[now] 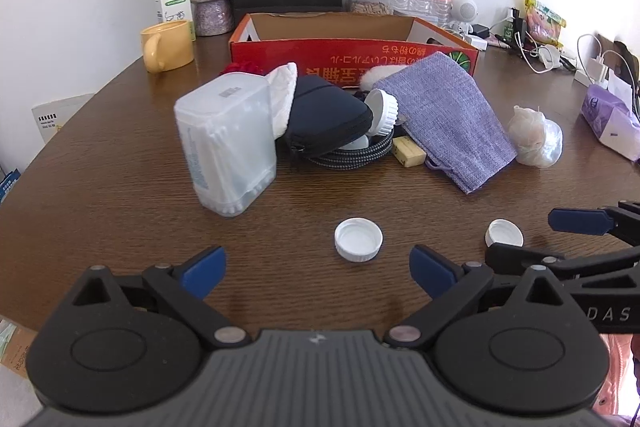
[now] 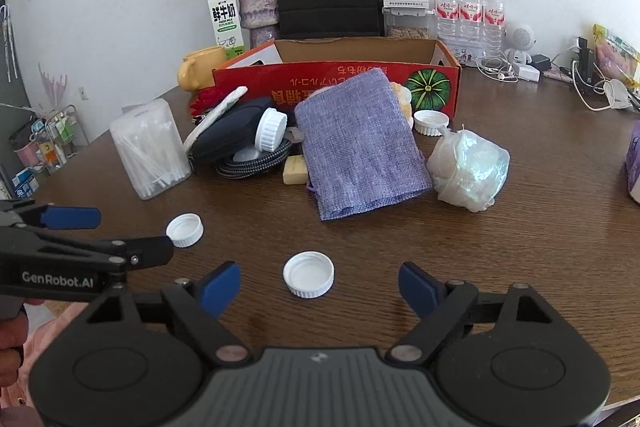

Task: Organize objects
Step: 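Grasp the white bottle cap with the left gripper while the right gripper grasps another cap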

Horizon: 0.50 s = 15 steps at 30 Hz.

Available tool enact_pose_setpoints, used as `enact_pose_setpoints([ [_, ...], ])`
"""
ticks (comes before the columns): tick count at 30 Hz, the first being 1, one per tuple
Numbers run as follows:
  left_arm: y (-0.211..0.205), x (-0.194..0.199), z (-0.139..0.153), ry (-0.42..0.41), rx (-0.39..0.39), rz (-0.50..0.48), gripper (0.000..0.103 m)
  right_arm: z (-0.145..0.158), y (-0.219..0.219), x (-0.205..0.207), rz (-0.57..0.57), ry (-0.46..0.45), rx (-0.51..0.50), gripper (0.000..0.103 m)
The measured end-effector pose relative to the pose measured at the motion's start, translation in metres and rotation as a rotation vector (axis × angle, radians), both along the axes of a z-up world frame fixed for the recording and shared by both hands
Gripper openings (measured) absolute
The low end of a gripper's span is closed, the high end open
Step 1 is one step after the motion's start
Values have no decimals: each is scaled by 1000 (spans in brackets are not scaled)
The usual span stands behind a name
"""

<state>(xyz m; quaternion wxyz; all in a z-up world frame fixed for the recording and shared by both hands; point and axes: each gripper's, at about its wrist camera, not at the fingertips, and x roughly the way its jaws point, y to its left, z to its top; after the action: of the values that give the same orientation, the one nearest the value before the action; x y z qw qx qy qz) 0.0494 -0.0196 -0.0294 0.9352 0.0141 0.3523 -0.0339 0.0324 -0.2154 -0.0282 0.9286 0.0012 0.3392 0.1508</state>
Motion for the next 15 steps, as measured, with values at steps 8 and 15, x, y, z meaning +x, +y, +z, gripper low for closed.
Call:
enact_pose_setpoints([
  [8, -9, 15, -11, 23, 14, -18, 88, -10, 5, 8, 38, -30, -37, 71],
  [15, -15, 17, -12, 10, 15, -44, 69, -13, 9, 5, 75, -75, -59, 52],
])
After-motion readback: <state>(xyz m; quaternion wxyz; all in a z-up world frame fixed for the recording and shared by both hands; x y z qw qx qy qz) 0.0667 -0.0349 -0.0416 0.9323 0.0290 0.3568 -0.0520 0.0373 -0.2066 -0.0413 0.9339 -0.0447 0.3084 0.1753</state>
